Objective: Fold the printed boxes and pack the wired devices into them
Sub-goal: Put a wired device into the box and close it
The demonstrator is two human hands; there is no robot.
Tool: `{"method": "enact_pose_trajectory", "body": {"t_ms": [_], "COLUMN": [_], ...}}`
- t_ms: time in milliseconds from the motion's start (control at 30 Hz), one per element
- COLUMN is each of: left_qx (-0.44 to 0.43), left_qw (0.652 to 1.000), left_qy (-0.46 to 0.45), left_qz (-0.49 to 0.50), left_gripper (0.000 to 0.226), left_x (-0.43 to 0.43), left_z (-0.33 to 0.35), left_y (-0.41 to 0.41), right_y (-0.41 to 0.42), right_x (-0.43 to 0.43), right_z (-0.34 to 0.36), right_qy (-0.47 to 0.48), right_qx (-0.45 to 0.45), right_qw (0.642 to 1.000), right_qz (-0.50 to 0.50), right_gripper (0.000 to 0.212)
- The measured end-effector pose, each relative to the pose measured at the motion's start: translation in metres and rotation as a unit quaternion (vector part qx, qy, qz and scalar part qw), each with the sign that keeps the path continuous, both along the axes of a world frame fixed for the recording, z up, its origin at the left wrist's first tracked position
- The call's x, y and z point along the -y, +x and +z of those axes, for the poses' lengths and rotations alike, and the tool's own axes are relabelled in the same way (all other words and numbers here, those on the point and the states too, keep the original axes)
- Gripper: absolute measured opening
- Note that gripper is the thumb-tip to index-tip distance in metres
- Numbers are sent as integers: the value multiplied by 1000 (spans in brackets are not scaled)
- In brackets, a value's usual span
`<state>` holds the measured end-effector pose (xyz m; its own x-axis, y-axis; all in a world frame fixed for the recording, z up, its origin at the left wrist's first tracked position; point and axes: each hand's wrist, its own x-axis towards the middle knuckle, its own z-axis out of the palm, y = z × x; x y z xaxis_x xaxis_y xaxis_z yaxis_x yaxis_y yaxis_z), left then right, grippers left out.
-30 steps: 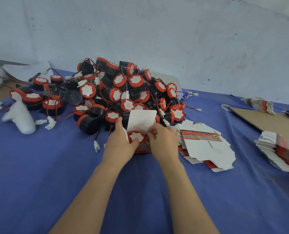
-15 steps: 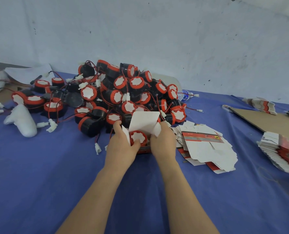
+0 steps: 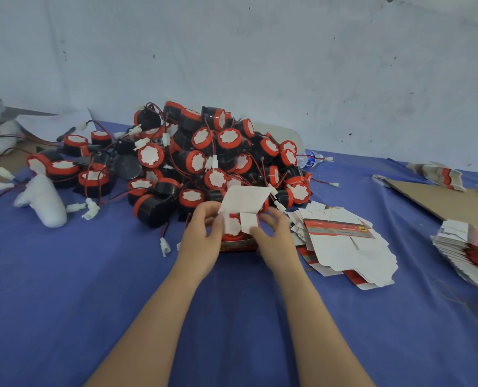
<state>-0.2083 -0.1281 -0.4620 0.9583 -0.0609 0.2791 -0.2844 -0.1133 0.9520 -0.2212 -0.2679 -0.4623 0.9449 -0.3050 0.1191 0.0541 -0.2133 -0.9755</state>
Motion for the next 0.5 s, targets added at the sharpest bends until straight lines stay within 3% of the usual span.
{"method": "enact_pose_trajectory", "body": {"t_ms": [67, 167, 233, 300, 433, 500], "left_qx": [7, 20, 22, -9, -128, -103], "left_qw": [999, 991, 992, 995, 990, 993], "left_qy": [49, 116, 100, 71, -52, 18], "left_qz": [17, 68, 77, 63, -17, -53], "left_gripper": [36, 32, 24, 33, 31, 11], "left_x": [0, 0, -1, -3, -12, -17], "left_z": [-5, -9, -9, -9, -2, -2], "left_y": [2, 10, 13, 12, 12, 10], "right_y": [-2, -8, -10, -12, -12, -12], "right_x": [2, 5, 8, 11, 18, 17], "right_z": [1, 7, 8, 7, 3, 2], "right_qy": [24, -31, -73, -83, -93, -110], "right_qx": [49, 74, 62, 22, -39, -19], "right_qw": [996, 991, 990, 988, 978, 980], "right_qz": [67, 108, 103, 132, 181, 166], "right_gripper": [65, 54, 32, 16, 28, 35]}}
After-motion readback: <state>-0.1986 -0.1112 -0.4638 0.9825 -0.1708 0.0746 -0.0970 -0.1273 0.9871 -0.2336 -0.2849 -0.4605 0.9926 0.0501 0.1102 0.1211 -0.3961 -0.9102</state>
